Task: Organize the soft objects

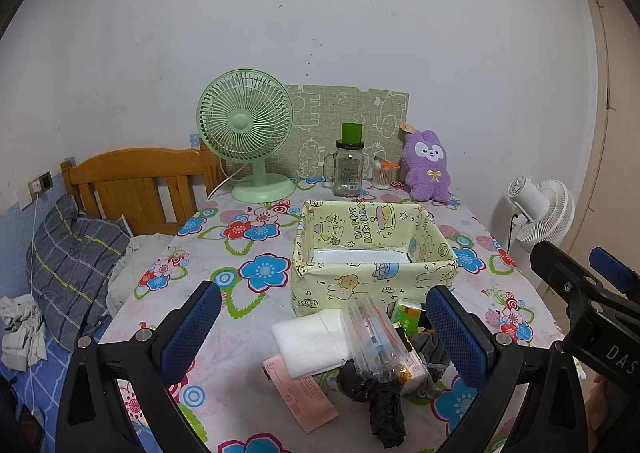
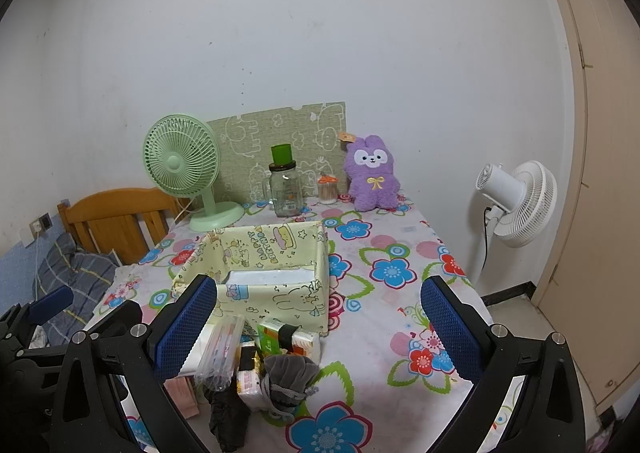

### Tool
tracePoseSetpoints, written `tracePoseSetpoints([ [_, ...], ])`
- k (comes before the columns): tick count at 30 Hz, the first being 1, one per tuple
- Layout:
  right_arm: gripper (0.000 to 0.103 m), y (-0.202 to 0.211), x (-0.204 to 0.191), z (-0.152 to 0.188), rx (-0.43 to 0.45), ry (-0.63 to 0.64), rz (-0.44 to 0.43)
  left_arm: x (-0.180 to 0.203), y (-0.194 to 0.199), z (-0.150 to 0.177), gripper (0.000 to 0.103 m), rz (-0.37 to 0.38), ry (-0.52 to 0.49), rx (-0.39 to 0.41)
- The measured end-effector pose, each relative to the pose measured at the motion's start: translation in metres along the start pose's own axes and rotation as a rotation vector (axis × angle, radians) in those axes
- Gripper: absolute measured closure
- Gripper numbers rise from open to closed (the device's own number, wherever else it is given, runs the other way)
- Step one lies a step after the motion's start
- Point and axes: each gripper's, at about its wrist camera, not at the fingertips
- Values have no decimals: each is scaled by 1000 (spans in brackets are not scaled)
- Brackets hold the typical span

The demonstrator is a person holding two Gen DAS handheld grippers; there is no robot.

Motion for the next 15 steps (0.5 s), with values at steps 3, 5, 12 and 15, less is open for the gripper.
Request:
tracePoseSetpoints([
  [3, 0, 0, 0, 0, 0, 1, -2, 0, 0, 0, 0, 0, 0, 0],
  [5, 0, 1, 0, 0, -2, 1, -3, -1, 0, 0, 0, 1, 0, -1],
  [12, 0, 4, -1, 0, -2, -7, -7, 2, 1, 1, 1, 3, 5, 4],
  [15, 0, 4, 0, -1, -1, -9, -8, 4, 2, 2, 1, 8, 7, 4],
])
Point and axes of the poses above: each gripper's, at about its wrist camera, not at the fingertips, and y roughly against the way its jaws point, x to its right, z to its underside, and after that the axes turned 3 degrees about -z, right-handed
